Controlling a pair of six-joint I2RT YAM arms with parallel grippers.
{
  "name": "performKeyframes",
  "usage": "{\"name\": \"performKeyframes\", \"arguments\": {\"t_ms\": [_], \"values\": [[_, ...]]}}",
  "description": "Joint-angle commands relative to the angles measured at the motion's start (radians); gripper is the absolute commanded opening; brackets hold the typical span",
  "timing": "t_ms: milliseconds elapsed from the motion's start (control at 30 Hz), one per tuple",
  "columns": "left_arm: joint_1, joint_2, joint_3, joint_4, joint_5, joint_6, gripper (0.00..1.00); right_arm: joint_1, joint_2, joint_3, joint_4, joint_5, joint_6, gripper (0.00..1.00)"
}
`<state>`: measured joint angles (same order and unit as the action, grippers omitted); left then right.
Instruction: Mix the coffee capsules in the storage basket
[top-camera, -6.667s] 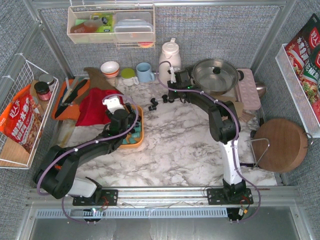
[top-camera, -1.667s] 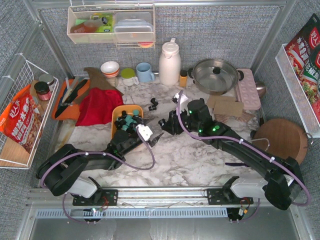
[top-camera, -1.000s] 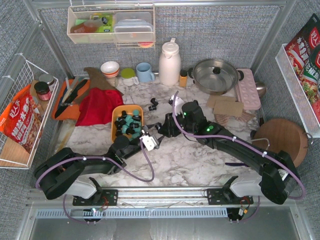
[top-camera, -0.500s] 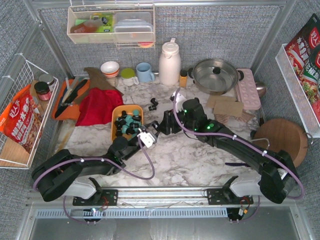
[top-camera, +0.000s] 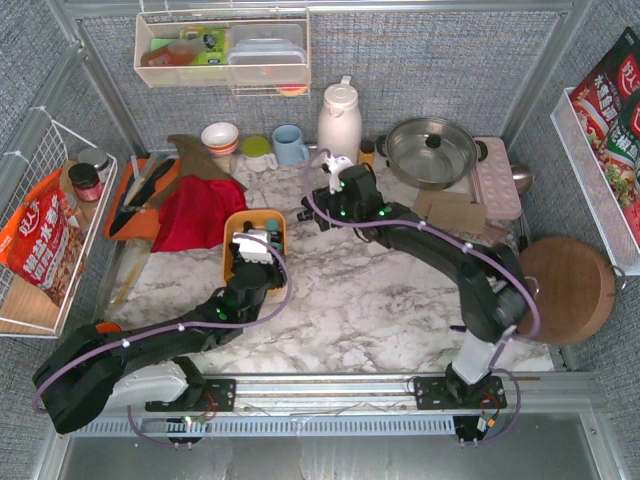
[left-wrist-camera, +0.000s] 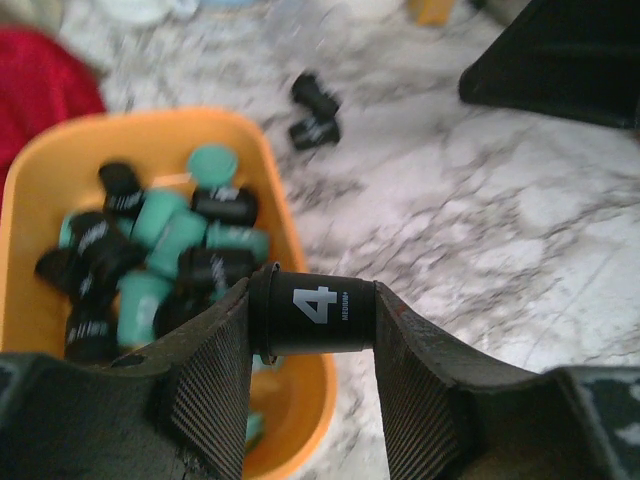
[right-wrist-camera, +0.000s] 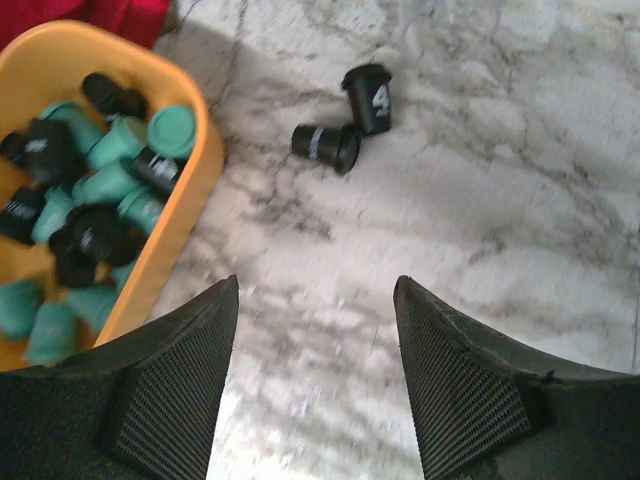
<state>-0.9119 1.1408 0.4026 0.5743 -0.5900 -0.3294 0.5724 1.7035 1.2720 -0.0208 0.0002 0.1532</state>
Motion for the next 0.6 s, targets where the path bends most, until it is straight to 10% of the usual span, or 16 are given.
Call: {"name": "performKeyframes", "arguments": {"t_ms": [0,267,567], "values": [[0.001,-0.004,0.005,-0.284,-0.131,-0.268,0.0,-0.008,0.156,0.131,0.019,0.038,-0.074,0.68],[0.001,0.028,-0.017,-0.367,-0.187,-0.393,0.03,-0.009,0.439,0.432,-0.095,-0.025,-0.055,0.74],[0.001,0.06,-0.016,-0.495,-0.341,-0.601,0.41,-0.005,0.598,0.587,-0.227,-0.052,-0.03,0.76]]}}
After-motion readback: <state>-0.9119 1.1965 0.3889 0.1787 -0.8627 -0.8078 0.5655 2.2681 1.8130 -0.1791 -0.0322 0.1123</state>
